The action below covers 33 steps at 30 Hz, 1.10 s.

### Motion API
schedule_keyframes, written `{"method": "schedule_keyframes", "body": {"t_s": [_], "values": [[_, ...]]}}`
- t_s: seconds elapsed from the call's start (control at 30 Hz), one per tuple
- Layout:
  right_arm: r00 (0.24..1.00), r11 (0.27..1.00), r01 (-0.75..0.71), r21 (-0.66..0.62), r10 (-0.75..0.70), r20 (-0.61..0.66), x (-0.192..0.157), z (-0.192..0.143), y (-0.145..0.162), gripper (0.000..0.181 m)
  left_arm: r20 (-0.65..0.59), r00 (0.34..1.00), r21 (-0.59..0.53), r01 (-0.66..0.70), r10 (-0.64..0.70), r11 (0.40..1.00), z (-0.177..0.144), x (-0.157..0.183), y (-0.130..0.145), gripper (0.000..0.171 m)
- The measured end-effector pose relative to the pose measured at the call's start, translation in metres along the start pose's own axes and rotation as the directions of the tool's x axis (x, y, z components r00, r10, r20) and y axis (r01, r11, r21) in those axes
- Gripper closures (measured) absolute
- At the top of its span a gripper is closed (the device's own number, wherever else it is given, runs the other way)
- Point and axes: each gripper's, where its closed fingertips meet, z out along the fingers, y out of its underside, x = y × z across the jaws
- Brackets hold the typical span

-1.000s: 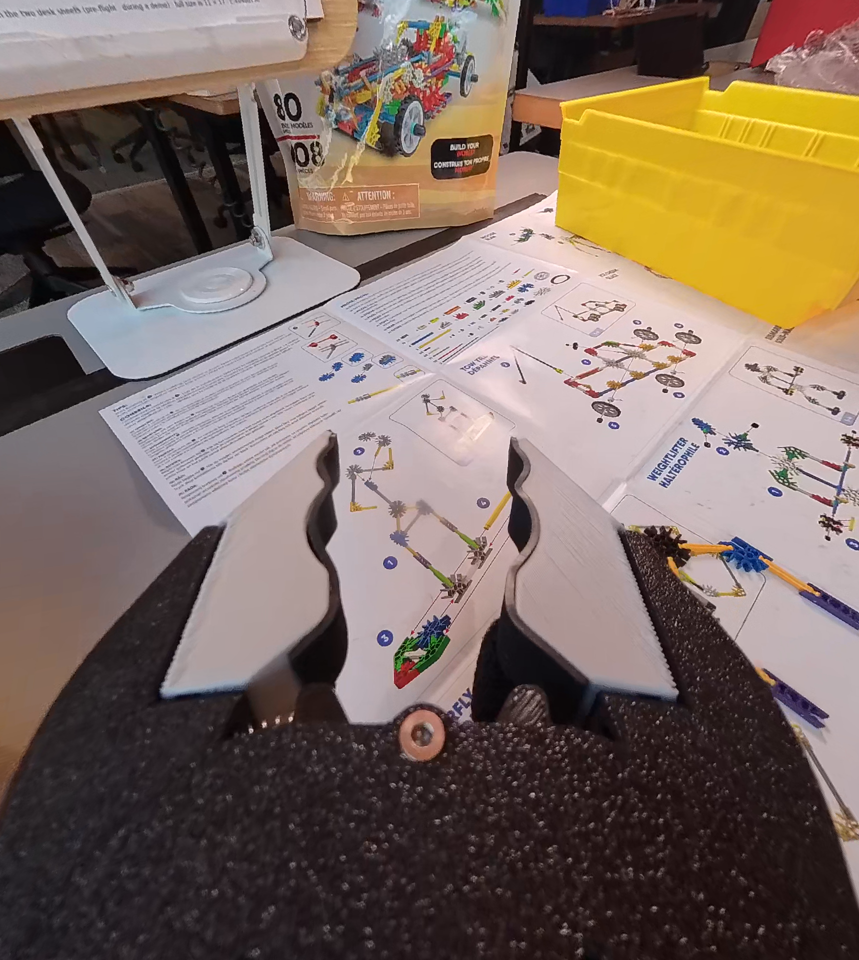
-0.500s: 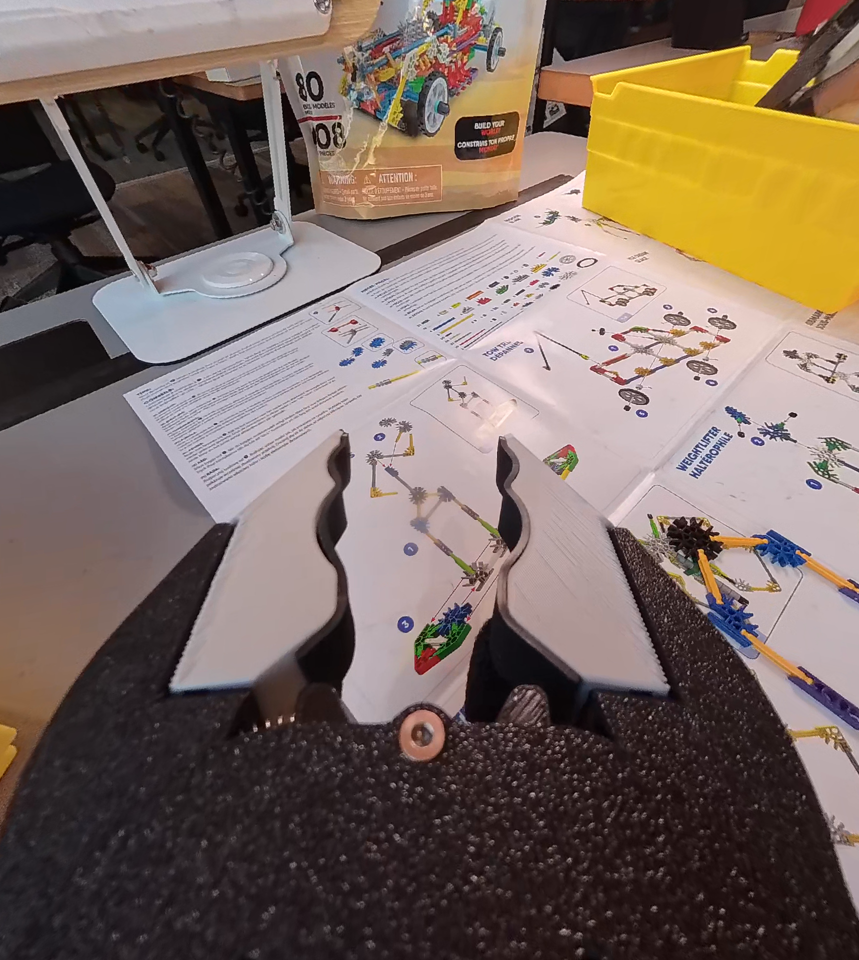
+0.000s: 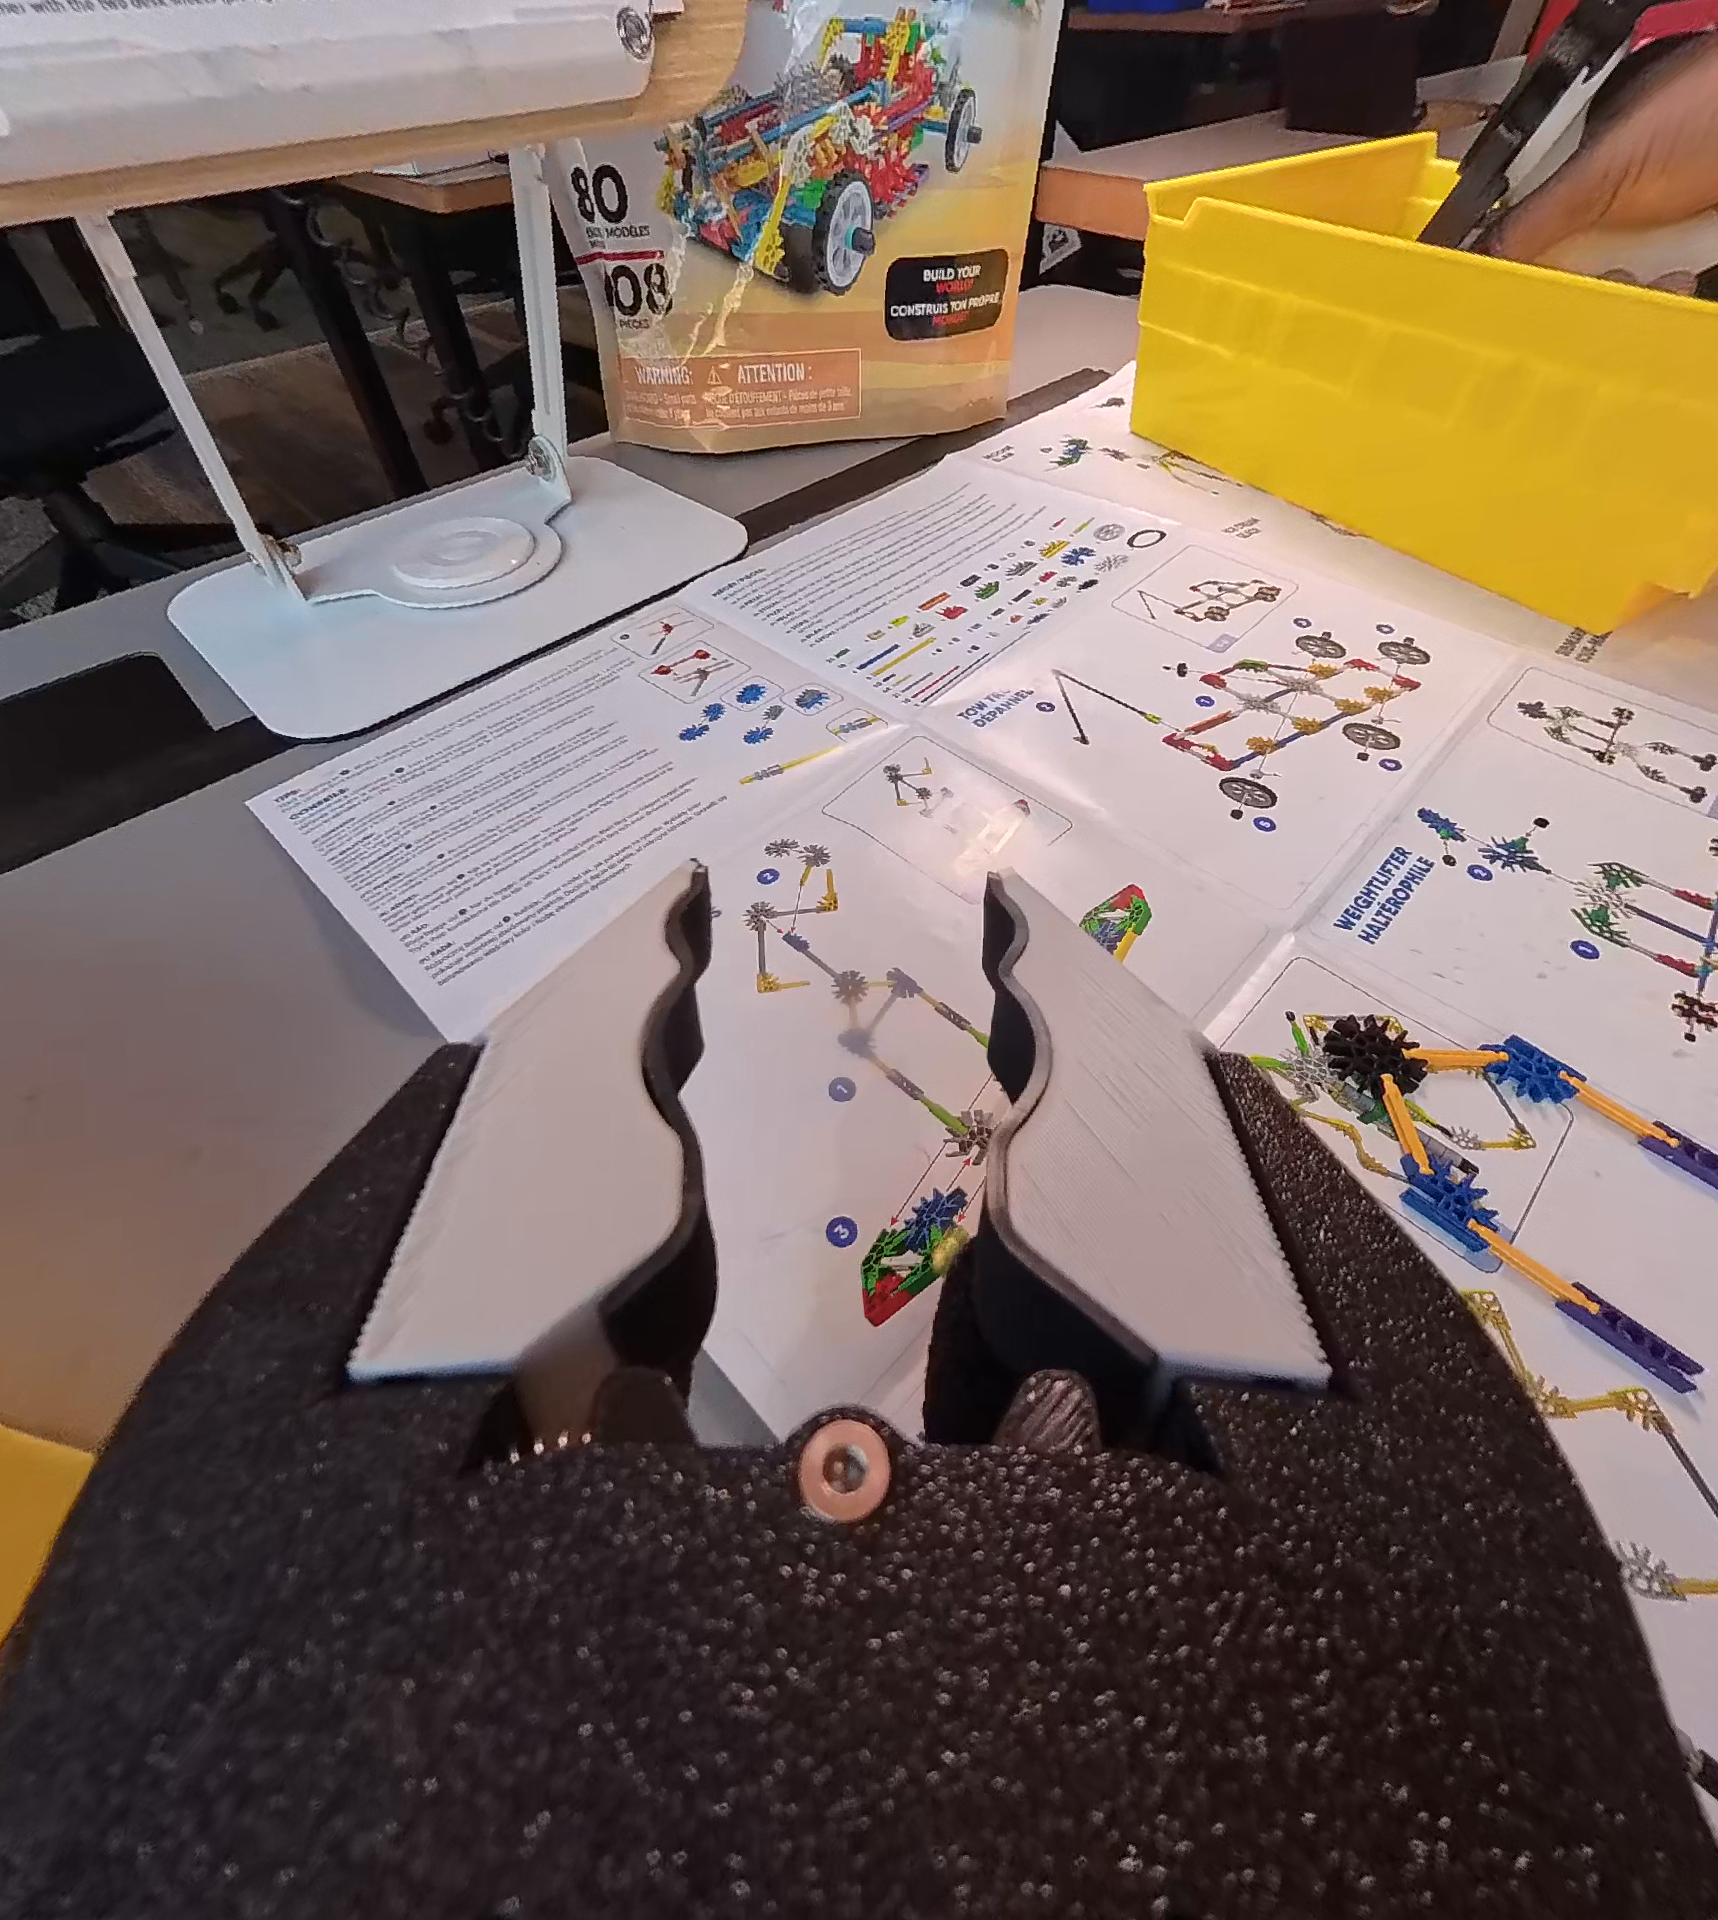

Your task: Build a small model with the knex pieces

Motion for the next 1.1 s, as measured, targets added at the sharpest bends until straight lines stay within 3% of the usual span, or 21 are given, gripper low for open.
{"method": "schedule_keyframes", "body": {"t_s": [0.3, 0.6, 0.73, 1.1], "values": [[0.988, 0.998, 0.035, 0.048, -0.042, 0.146, -0.001, 0.001, 0.000, 0.176, 0.001, 1.000, -0.025, -0.017, 0.017, 1.000, 0.003, 0.001, 0.006, 0.121], [0.987, 0.981, 0.115, 0.154, -0.131, 0.094, 0.002, -0.008, -0.003, 0.181, 0.056, 0.998, -0.039, 0.003, -0.001, 0.999, -0.005, -0.014, 0.004, 0.121], [0.982, 0.978, 0.154, 0.138, -0.167, 0.085, 0.001, -0.006, 0.005, 0.181, 0.062, 0.997, -0.039, 0.037, -0.035, 0.999, -0.006, -0.022, 0.007, 0.122], [0.968, 0.981, 0.142, 0.130, -0.165, 0.187, -0.016, -0.005, 0.000, 0.172, 0.059, 0.998, -0.074, 0.037, -0.033, 0.997, -0.001, -0.024, 0.017, 0.122]]}}
